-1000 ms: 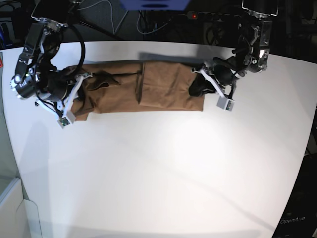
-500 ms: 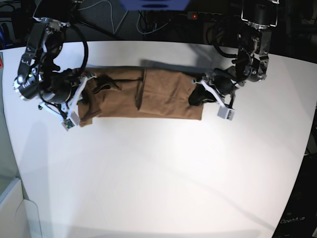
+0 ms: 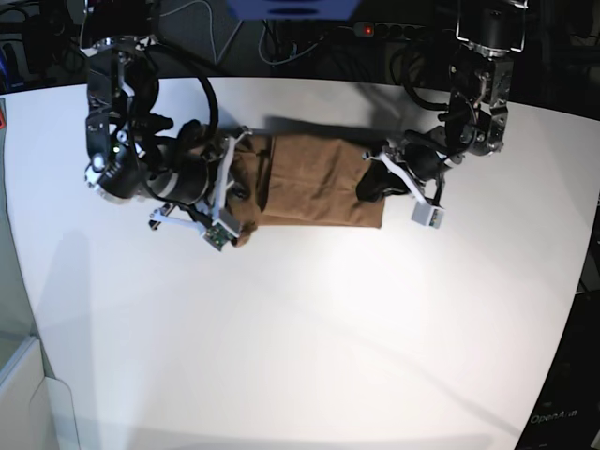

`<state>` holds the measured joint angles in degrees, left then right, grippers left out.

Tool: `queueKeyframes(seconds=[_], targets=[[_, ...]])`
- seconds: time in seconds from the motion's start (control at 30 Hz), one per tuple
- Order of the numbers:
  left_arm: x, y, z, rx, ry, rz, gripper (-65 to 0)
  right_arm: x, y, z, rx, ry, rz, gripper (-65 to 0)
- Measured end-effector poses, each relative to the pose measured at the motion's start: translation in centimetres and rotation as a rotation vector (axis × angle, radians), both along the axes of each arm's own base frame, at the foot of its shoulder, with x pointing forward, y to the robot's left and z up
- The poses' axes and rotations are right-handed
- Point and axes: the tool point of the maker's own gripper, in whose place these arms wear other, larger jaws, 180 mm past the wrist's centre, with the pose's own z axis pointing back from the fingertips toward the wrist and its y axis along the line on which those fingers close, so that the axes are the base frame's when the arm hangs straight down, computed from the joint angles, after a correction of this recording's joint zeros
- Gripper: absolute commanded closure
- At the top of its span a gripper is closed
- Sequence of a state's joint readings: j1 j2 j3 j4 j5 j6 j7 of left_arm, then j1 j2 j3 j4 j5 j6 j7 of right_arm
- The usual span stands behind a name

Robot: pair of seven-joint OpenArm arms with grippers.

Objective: Fold the T-shirt properly
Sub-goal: 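Fold the collar end with the right gripper over toward the left gripper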

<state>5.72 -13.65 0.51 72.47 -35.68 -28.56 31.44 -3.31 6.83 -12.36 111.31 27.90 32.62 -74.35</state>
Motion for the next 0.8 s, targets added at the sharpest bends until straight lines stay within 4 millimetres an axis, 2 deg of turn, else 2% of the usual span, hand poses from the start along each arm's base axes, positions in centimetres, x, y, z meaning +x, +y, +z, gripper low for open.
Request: queueKeyframes(seconds=[0.07, 0.13, 0.2, 0.27, 0.43, 0.53, 0.63, 0.8], targets=[[0.0, 0.0, 0.0, 0.000, 0.000, 0.000, -2.5, 0.0, 1.3, 0.2, -0.016, -0.004, 0.041, -0.6], [0.0, 0.0, 0.0, 0.000, 0.000, 0.000, -2.5, 0.3, 3.6, 1.2, 0.042, -0.025, 0.082, -0.6], [0.0, 0.0, 0.0, 0.000, 0.000, 0.000, -2.5, 0.5, 4.7, 1.7, 0.078, -0.023, 0.064, -0.6], [0.0, 0.0, 0.0, 0.000, 0.000, -0.001, -2.5, 0.3, 5.4, 1.6, 0.078, -0.007, 0.052, -0.6], [0.0, 0.0, 0.0, 0.000, 0.000, 0.000, -2.5, -0.9, 9.9, 2.7, 0.157, 0.007, 0.118, -0.6], [0.0, -0.1, 0.0, 0.000, 0.000, -0.002, -2.5, -1.3, 11.7, 3.3, 0.188, 0.010, 0.140, -0.6], [0.0, -0.1, 0.0, -0.001, 0.000, -0.003, -2.5, -1.2, 12.4, 3.8, 0.211, 0.007, 0.141, -0.6], [0.0, -0.2, 0.1, 0.000, -0.003, -0.004, -2.5, 0.0, 13.1, 4.9, 0.230, -0.027, 0.144, -0.6]])
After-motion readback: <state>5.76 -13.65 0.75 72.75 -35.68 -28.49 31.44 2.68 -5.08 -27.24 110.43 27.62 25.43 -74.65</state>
